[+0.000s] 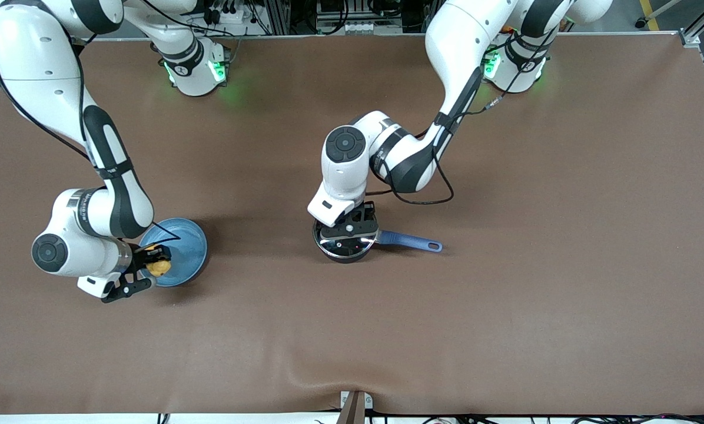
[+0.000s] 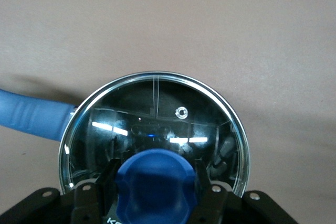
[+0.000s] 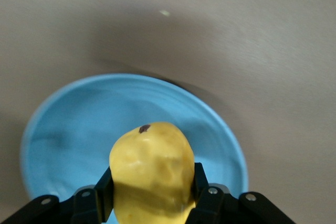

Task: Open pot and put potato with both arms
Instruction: 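Lift the lid aside with the left gripper while the right gripper carries the potato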

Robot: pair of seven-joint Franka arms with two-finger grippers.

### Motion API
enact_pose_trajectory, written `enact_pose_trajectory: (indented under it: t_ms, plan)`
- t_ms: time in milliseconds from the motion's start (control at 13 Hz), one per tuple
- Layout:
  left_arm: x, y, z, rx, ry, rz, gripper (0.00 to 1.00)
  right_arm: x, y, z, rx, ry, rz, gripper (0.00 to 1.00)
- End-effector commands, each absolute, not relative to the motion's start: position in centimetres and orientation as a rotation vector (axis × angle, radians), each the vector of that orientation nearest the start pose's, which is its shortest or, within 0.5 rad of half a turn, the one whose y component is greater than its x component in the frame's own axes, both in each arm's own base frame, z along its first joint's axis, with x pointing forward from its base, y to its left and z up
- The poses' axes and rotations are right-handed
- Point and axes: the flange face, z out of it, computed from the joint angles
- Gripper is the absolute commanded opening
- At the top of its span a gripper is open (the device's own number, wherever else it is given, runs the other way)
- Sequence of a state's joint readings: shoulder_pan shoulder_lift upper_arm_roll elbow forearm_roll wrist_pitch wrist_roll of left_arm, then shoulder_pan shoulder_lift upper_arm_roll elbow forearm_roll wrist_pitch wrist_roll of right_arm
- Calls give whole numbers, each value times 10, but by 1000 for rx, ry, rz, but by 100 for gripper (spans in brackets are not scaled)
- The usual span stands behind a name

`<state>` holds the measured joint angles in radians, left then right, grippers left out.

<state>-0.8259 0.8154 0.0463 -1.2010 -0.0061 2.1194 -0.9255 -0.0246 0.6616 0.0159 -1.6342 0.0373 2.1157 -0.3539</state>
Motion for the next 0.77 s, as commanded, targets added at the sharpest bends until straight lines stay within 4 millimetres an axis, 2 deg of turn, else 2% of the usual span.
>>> enact_pose_trajectory:
  t_ms: [0,77,154,231,308,385,462,538,692]
  plan:
    - [541,-520,405,-3182,-248,-190,0,671,40,260,-3005,-352,278,0]
    - [556,-489,445,-3193,-341,-191,0,669,62,271,-2995,-324,280,0]
    - [568,-454,474,-3175,-403,-175,0,665,85,279,-2988,-270,289,0]
    - [576,-422,494,-3157,-451,-152,0,661,109,283,-2980,-207,308,0]
    - [581,-394,506,-3126,-467,-134,0,656,135,294,-2975,-137,304,0]
    - [593,-358,521,-3121,-484,-131,0,651,162,303,-2968,-77,302,0]
    - [607,-311,527,-3115,-472,-105,0,644,193,309,-2960,-13,309,0]
    - [613,-271,530,-3120,-443,-76,0,639,222,319,-2955,28,297,0]
    - [615,-191,521,-3113,-389,-7,0,625,281,329,-2960,78,278,0]
